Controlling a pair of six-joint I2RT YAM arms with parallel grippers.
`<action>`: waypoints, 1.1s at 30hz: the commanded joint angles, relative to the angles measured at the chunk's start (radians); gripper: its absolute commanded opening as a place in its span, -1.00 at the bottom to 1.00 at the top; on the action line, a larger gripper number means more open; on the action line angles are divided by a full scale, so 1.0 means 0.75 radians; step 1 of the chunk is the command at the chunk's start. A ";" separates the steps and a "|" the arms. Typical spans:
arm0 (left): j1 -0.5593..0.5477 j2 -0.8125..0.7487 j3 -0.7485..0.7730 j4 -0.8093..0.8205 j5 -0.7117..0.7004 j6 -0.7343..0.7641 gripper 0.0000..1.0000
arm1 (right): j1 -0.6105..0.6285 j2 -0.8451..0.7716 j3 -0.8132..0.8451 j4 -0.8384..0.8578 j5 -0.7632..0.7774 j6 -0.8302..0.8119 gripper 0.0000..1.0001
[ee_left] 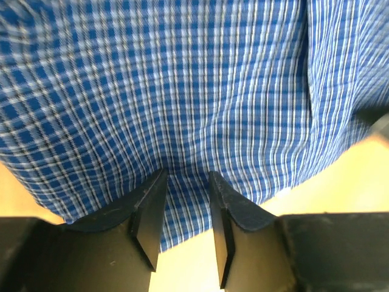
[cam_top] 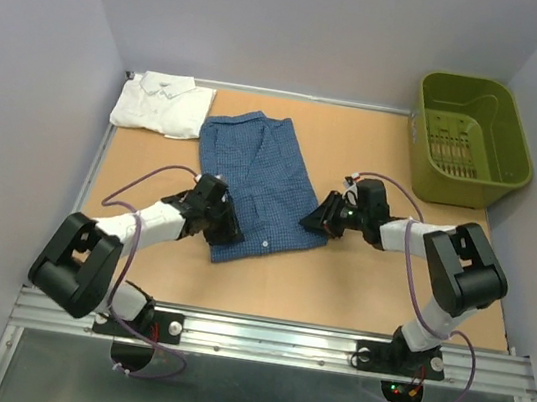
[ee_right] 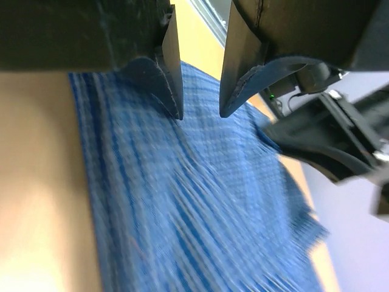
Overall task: Fold and stack the long sleeve shirts
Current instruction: Fold the shirt
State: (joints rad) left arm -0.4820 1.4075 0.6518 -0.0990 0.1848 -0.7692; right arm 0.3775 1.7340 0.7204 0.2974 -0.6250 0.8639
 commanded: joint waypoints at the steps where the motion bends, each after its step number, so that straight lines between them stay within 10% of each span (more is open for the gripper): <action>1: -0.018 -0.203 -0.063 -0.099 0.005 -0.111 -0.05 | 0.002 -0.166 0.011 -0.026 -0.038 -0.031 -0.28; 8: 0.037 -0.316 0.064 0.011 -0.224 -0.071 -0.11 | 0.004 -0.107 0.271 0.002 -0.052 -0.025 -0.24; 23: 0.309 0.189 0.051 0.416 -0.138 -0.024 -0.42 | -0.002 0.480 0.312 0.497 -0.001 0.053 -0.24; 33: 0.320 0.032 0.141 0.283 -0.130 0.036 -0.14 | 0.012 0.251 0.355 0.414 -0.075 0.018 -0.18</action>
State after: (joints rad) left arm -0.2466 1.5402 0.7036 0.1551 0.0895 -0.7780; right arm 0.3740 2.0453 0.9638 0.6094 -0.6632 0.9073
